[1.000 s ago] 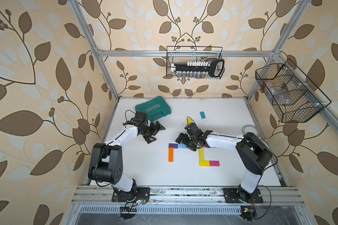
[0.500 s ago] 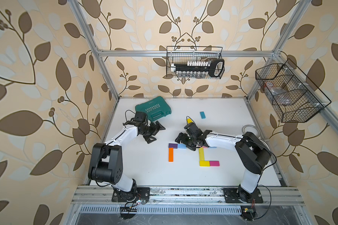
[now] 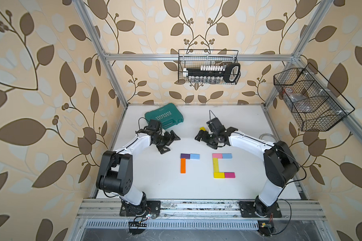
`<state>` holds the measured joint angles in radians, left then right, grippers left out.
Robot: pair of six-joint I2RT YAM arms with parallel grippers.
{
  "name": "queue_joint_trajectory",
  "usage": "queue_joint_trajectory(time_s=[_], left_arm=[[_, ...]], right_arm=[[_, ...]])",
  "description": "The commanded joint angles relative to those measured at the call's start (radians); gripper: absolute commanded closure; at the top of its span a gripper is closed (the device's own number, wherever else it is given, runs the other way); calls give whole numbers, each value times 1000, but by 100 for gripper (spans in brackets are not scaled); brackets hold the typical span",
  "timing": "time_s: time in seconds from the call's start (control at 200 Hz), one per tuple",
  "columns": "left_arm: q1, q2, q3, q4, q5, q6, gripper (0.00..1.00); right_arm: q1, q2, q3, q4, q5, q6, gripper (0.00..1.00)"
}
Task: Assemble the letter c with building blocks
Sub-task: Pick up the building block from the center of the board.
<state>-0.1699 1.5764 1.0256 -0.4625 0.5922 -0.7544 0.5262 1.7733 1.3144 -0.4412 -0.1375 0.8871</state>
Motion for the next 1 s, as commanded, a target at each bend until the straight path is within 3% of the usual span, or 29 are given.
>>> queue_joint_trajectory(time_s=[0.0,0.22,0.415,0.685,0.995], left_arm=[[-6,42,102,-10,-34,54,1],[-6,161,251,-72,-54,75,1],[-2,221,298,-91,-63,64,1],[12,251,315,-83,-37,59,1],[49,239,288,-66,-4,56,1]], right_arm=[[-82,50,156,-223,36,-201,7],[-140,277,451,-343,91,-408,11],[-138,460,647,-384,132,-485,18],[-93,635,819,-462,189,-584,20],[-57,755,924,-530,252,-631,31]])
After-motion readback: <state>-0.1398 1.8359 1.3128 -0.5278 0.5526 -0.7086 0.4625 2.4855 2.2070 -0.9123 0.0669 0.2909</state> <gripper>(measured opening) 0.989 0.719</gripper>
